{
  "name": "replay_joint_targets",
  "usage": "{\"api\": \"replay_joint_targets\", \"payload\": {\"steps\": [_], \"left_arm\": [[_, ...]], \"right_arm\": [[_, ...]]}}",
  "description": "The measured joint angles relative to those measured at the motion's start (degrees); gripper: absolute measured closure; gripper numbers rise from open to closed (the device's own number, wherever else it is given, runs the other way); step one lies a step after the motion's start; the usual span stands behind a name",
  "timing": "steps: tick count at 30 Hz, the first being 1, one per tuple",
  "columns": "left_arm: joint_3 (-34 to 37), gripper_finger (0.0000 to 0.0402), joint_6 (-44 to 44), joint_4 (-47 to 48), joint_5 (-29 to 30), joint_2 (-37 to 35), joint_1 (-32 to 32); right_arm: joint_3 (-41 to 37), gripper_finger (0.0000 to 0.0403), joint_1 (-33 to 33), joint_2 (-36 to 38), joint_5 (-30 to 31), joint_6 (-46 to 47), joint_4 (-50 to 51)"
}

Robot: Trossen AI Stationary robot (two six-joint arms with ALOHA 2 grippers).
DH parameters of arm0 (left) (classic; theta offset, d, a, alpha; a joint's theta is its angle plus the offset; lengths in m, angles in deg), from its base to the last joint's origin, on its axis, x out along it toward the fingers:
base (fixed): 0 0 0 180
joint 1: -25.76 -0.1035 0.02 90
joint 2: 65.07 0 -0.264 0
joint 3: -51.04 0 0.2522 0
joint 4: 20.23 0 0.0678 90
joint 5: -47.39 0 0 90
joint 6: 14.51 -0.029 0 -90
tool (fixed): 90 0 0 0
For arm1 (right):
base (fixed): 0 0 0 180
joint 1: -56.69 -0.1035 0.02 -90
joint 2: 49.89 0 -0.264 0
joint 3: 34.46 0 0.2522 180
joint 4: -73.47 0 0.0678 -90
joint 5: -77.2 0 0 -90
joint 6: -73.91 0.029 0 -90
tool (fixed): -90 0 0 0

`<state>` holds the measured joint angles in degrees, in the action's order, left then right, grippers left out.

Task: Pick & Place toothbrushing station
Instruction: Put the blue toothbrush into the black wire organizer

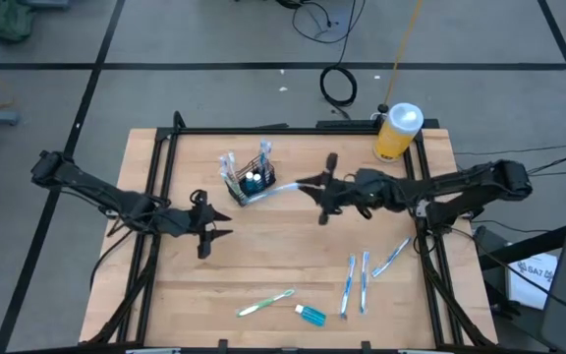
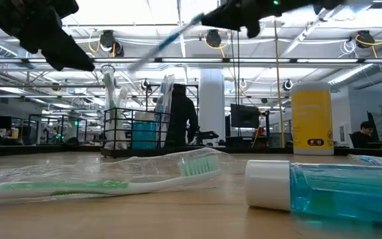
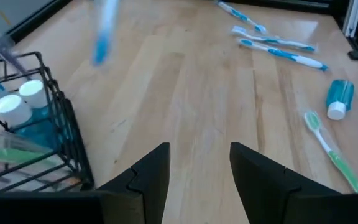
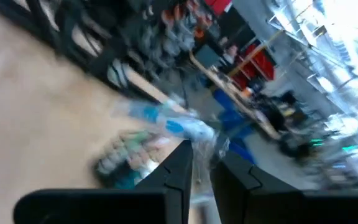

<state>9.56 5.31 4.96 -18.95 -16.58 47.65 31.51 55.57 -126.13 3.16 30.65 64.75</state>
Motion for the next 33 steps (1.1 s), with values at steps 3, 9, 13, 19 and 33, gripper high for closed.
{"api": "replay_joint_targets", "payload": {"steps": [3,9,13,19,33], "left_arm": [[0.00,0.0227,0.13,1.14,0.36,-0.97,0.00],[0.00,0.0227,0.36,1.73,0.43,-0.39,0.00],[0.03,0.0227,1.37,1.88,0.59,0.24,0.11],[0.02,0.0227,1.46,2.32,0.72,1.16,0.22],[0.02,0.0227,1.39,1.93,0.98,1.14,0.22]], "right_arm": [[7.56,0.0360,0.05,-3.57,5.25,-10.06,9.10],[17.99,0.0372,1.62,-11.59,8.06,-24.52,13.73],[20.51,0.0399,2.93,-14.48,8.05,-25.42,13.67],[20.52,0.0402,4.59,-14.57,5.66,-24.83,13.00],[20.54,0.0403,7.50,-14.57,-1.43,-23.39,-1.78]]}}
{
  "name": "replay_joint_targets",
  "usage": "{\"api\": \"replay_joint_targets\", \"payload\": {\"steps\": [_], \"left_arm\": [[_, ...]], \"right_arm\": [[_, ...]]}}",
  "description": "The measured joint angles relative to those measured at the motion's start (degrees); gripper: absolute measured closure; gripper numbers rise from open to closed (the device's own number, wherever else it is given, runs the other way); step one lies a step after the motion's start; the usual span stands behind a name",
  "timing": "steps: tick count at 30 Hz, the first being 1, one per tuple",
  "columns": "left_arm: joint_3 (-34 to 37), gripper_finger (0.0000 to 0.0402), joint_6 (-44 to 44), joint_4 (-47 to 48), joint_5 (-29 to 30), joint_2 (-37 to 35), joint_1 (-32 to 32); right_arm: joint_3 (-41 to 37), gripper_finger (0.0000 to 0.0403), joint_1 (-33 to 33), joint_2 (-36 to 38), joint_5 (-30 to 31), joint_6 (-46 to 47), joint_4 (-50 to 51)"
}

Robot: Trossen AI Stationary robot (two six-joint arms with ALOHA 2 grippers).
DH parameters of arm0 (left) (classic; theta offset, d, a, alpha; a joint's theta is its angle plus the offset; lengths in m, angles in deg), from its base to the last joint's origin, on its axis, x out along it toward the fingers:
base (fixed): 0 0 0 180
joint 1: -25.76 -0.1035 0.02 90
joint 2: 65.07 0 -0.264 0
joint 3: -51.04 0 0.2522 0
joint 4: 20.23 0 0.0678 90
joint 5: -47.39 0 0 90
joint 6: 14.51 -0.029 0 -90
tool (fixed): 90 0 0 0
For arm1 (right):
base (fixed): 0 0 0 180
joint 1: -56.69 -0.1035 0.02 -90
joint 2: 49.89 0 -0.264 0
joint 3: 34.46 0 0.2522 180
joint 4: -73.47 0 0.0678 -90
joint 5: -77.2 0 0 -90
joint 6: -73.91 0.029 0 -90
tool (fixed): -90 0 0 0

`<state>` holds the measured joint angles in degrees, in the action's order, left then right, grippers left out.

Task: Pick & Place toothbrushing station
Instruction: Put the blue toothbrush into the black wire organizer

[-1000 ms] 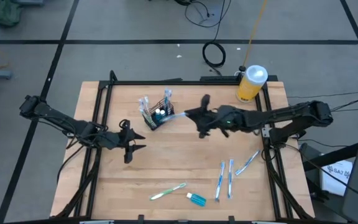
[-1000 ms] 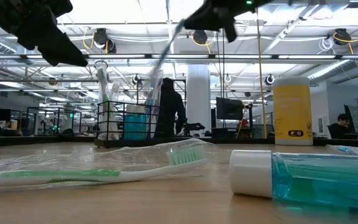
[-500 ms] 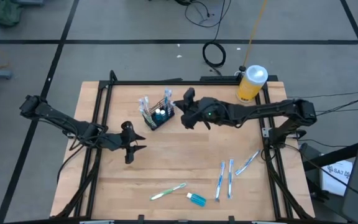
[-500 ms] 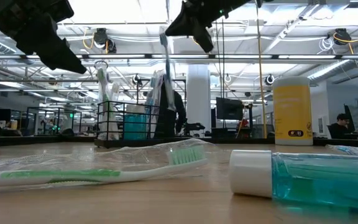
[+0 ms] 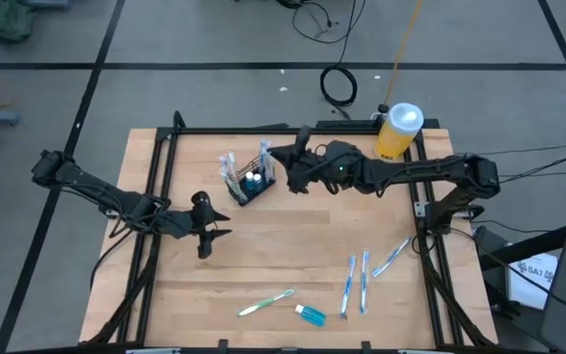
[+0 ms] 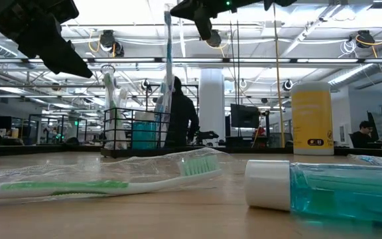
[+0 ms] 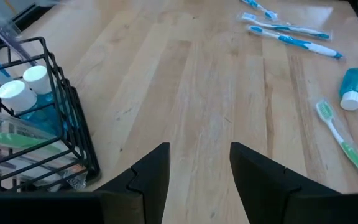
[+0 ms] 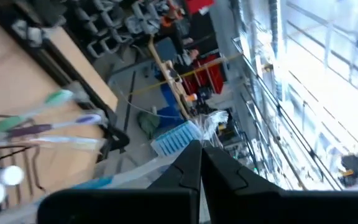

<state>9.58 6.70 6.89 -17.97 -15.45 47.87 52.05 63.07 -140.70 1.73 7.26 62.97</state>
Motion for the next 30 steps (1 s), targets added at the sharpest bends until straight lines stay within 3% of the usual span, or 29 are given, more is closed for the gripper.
{"api": "replay_joint_targets", "payload": {"steps": [5,10,15,30], "left_arm": [[0.00,0.0227,-0.11,-0.13,1.16,0.00,0.00],[0.00,0.0227,-0.49,-0.15,1.35,0.00,0.00],[0.00,0.0227,-0.48,-0.13,1.40,0.00,0.00],[0.00,0.0227,-0.42,0.09,0.99,0.00,0.00]], "right_arm": [[0.00,0.0403,2.42,-1.07,-7.08,5.46,-4.05],[0.00,0.0403,4.58,-5.37,-10.09,7.50,-9.31],[-0.04,0.0403,5.58,-10.41,-9.92,7.23,-15.99],[-0.04,0.0403,7.54,-12.33,-9.79,13.00,-11.50]]}}
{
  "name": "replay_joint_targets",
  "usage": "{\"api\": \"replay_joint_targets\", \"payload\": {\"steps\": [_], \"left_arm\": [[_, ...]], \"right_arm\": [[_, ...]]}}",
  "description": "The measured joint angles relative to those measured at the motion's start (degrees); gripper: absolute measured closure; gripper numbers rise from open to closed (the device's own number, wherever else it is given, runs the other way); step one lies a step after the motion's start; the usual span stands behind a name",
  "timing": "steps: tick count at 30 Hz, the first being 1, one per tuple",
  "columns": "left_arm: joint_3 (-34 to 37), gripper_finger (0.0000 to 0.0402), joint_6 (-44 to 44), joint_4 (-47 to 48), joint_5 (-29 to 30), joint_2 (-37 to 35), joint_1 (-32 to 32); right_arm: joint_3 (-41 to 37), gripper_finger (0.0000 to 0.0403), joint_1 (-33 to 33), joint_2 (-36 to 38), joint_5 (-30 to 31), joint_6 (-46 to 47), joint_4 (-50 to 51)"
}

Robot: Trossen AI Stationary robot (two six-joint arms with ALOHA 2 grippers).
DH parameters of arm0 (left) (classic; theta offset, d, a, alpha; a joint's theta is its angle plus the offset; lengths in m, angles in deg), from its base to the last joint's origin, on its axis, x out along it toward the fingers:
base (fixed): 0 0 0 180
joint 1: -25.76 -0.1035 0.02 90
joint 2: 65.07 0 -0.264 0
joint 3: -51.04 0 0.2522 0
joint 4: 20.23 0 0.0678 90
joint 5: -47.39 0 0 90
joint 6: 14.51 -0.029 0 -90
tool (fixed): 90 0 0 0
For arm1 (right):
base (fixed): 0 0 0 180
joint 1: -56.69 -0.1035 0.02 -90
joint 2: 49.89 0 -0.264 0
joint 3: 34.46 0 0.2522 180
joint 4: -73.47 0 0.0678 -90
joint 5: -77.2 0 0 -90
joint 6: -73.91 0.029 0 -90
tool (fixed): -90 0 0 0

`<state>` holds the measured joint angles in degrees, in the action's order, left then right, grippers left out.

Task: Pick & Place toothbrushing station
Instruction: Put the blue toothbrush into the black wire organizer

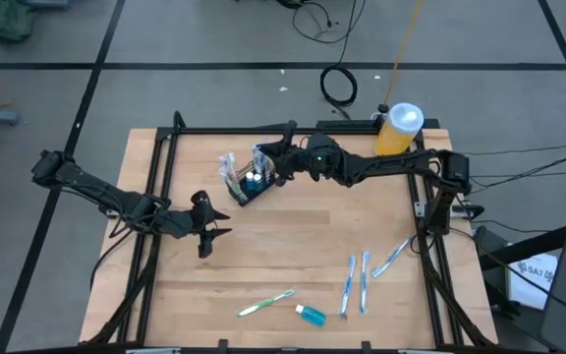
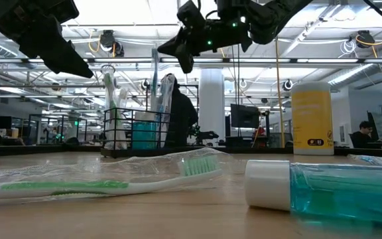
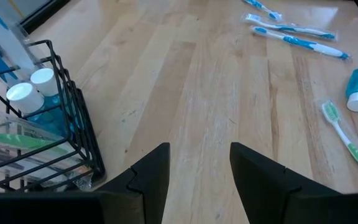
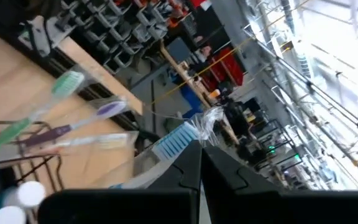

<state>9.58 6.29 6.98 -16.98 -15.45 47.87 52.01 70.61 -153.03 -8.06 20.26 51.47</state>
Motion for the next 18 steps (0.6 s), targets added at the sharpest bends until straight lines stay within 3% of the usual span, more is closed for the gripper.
{"api": "replay_joint_targets", "payload": {"steps": [7,12,18], "left_arm": [[0.00,0.0227,0.45,-0.01,-0.05,0.00,0.00],[0.00,0.0227,0.52,-0.02,-0.05,0.00,0.00],[0.00,0.0227,0.50,-0.02,-0.05,0.00,0.00]], "right_arm": [[0.00,0.0403,0.19,0.19,0.28,-2.51,-6.46],[0.02,0.0403,1.11,0.56,4.19,-3.97,-5.95],[0.02,0.0403,2.36,0.43,4.15,-1.85,-4.20]]}}
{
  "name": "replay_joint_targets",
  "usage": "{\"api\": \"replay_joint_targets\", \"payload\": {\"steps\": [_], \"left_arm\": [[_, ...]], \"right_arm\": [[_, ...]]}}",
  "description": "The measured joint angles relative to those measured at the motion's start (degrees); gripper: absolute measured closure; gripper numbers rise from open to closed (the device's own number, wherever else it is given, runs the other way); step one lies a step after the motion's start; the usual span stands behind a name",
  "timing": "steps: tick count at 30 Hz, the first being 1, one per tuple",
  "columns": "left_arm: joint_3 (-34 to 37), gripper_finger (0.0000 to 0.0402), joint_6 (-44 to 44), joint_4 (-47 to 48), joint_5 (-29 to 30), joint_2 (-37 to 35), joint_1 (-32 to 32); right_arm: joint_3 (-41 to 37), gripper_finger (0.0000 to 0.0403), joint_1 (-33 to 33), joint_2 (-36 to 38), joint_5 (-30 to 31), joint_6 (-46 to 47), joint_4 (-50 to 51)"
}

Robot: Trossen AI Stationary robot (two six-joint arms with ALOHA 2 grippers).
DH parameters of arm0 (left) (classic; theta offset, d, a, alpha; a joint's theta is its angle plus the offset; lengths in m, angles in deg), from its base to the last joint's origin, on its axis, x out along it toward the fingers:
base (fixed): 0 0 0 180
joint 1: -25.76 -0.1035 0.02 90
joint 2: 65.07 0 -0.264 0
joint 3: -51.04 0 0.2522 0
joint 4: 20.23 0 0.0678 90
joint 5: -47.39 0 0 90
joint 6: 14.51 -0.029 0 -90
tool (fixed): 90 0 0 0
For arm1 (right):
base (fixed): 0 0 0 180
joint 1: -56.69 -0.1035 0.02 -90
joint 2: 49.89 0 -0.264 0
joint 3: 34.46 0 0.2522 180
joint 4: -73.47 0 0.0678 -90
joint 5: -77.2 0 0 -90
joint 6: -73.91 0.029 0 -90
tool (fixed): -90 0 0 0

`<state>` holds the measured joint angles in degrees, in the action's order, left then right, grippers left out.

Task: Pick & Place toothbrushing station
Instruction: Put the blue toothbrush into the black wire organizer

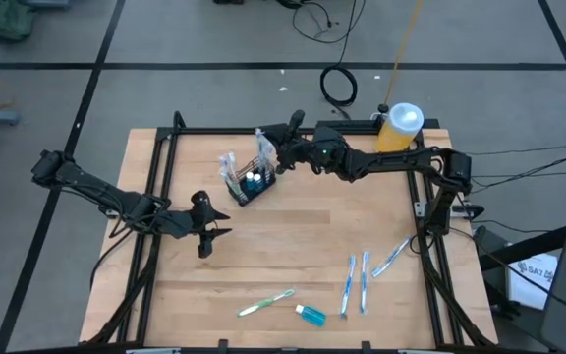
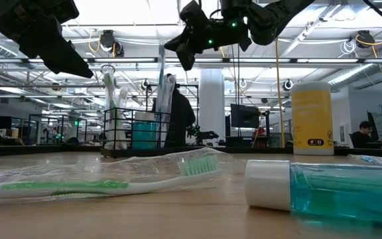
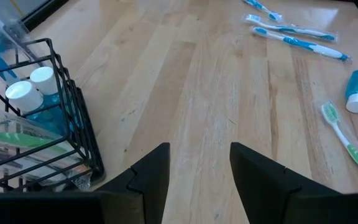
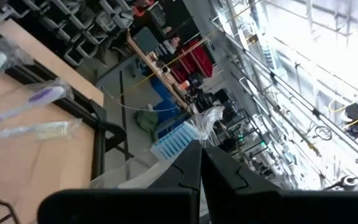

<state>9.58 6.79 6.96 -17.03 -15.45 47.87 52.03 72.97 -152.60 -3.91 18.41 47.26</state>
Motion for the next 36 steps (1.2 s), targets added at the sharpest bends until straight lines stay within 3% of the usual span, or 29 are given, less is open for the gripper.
{"api": "replay_joint_targets", "payload": {"steps": [7,22,27,36], "left_arm": [[0.00,0.0227,0.00,0.02,0.00,0.00,0.00],[0.00,0.0227,-0.02,0.02,0.00,0.00,0.00],[0.00,0.0227,0.48,0.02,0.00,0.00,0.00],[0.00,0.0227,0.70,0.00,0.00,0.00,0.00]], "right_arm": [[0.00,0.0403,0.22,-0.14,-0.09,0.47,0.56],[0.00,0.0403,-0.04,-0.17,-0.34,4.42,15.08],[0.00,0.0403,-0.02,-0.17,-3.46,6.34,19.11],[0.00,0.0403,-0.03,-2.39,-4.53,7.43,19.36]]}}
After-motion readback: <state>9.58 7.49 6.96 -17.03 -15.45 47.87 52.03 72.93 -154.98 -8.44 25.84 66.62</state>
